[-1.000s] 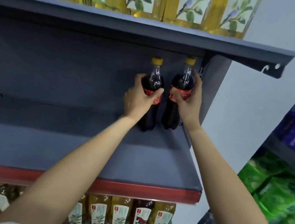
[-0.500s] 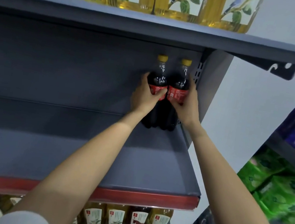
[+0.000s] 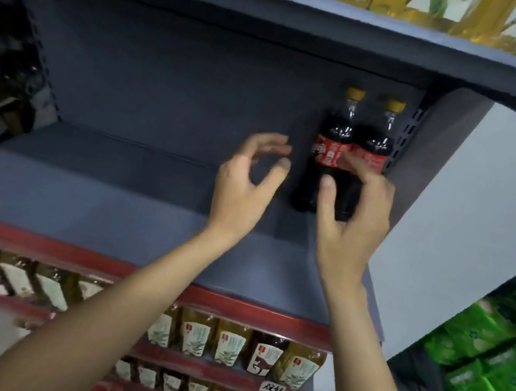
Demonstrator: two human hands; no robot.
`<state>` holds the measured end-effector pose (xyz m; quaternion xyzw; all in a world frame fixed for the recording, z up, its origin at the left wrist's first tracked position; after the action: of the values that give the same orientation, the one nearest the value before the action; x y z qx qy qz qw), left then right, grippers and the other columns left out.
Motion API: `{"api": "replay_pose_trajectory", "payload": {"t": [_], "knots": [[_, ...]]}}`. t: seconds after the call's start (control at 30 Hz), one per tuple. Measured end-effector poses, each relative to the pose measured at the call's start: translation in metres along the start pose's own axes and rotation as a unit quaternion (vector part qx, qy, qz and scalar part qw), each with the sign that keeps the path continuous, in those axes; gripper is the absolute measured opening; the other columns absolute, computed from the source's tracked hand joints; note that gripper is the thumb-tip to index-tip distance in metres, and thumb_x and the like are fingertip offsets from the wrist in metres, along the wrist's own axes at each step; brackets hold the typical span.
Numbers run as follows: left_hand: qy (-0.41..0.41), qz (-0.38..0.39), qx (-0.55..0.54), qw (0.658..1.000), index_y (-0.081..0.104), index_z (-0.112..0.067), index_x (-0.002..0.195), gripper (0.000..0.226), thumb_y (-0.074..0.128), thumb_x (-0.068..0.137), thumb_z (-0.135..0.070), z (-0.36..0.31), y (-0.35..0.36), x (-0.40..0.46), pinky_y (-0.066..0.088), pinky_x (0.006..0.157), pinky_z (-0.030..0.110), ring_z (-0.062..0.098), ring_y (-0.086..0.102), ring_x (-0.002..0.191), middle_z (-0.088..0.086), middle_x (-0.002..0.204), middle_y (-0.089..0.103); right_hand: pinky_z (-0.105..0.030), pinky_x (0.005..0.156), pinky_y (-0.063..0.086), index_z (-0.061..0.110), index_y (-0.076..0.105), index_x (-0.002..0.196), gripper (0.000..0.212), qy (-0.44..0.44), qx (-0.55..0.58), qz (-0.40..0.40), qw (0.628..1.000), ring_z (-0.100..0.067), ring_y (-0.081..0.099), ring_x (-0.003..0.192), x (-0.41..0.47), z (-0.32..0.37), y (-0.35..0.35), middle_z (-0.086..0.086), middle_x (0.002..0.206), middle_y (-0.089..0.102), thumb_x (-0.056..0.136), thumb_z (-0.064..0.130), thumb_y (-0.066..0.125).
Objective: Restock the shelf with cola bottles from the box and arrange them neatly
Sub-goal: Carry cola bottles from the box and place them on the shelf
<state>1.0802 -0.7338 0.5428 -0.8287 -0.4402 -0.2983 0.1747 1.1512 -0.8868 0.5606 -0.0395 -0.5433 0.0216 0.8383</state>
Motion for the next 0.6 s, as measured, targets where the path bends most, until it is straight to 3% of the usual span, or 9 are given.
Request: {"api": "replay_pose_trajectory", "payload": {"t": [0.13, 0.27, 0.4, 0.5, 0.6], "knots": [[0.068, -0.088, 0.04, 0.993, 0.058, -0.016, 0.099, 0.011, 0.05, 0.092, -0.019, -0.033, -0.095, -0.059, 0.046, 0.083, 0.022, 0.009, 0.063, 0.086, -0.009, 0.087, 0.063, -0.029, 0.081, 0.049, 0.009, 0.059, 0.107, 0.014, -0.019, 0.143, 0.003, 0.99, -0.021, 0.062, 0.087, -0.05, 0.064, 0.018, -0.004, 0.097, 0.062, 0.095, 0.015, 0.055], [0.07, -0.136, 0.203, 0.967, 0.06, -0.016, 0.096, 0.012, 0.049, 0.092, -0.018, -0.031, -0.193, -0.12, 0.047, 0.074, 0.022, 0.011, 0.063, 0.078, -0.007, 0.082, 0.063, -0.024, 0.079, 0.049, 0.011, 0.057, 0.104, 0.011, -0.013, 0.208, 0.126, 0.97, -0.016, 0.061, 0.084, -0.12, 0.12, 0.071, 0.004, 0.095, 0.062, 0.096, 0.019, 0.054], [-0.08, -0.089, 0.37, 0.921, 0.068, -0.018, 0.099, 0.02, 0.054, 0.087, -0.027, 0.009, -0.305, -0.196, 0.052, 0.072, 0.031, 0.012, 0.064, 0.082, -0.008, 0.091, 0.069, -0.013, 0.083, 0.044, 0.012, 0.06, 0.112, 0.021, -0.013, 0.227, 0.372, 0.9, -0.009, 0.059, 0.093, -0.218, 0.181, 0.149, 0.001, 0.103, 0.064, 0.093, 0.019, 0.057], [-0.197, -0.071, 0.46, 0.863, 0.068, -0.027, 0.104, 0.027, 0.051, 0.085, -0.037, 0.026, -0.397, -0.258, 0.049, 0.073, 0.024, 0.007, 0.062, 0.087, -0.014, 0.097, 0.069, -0.025, 0.08, 0.051, 0.016, 0.056, 0.124, 0.032, -0.048, 0.195, 0.515, 0.834, -0.015, 0.059, 0.101, -0.297, 0.23, 0.201, -0.003, 0.12, 0.06, 0.094, 0.027, 0.052], [-0.287, -0.06, 0.506, 0.811, 0.066, -0.031, 0.106, 0.036, 0.043, 0.085, -0.046, 0.03, -0.487, -0.31, 0.041, 0.071, 0.017, 0.006, 0.061, 0.093, -0.018, 0.099, 0.068, -0.033, 0.082, 0.055, 0.018, 0.056, 0.126, 0.035, -0.074, 0.181, 0.589, 0.785, -0.018, 0.062, 0.102, -0.367, 0.282, 0.245, -0.002, 0.125, 0.059, 0.095, 0.033, 0.048]]}}
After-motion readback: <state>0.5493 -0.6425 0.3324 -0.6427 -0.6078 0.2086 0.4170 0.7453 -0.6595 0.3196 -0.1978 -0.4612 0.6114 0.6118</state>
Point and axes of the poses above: each hand's wrist, its own x-axis towards the middle knuckle, its own y-axis out of the palm, z = x × y, the point moved 8 cm from there along x, towards the middle knuckle
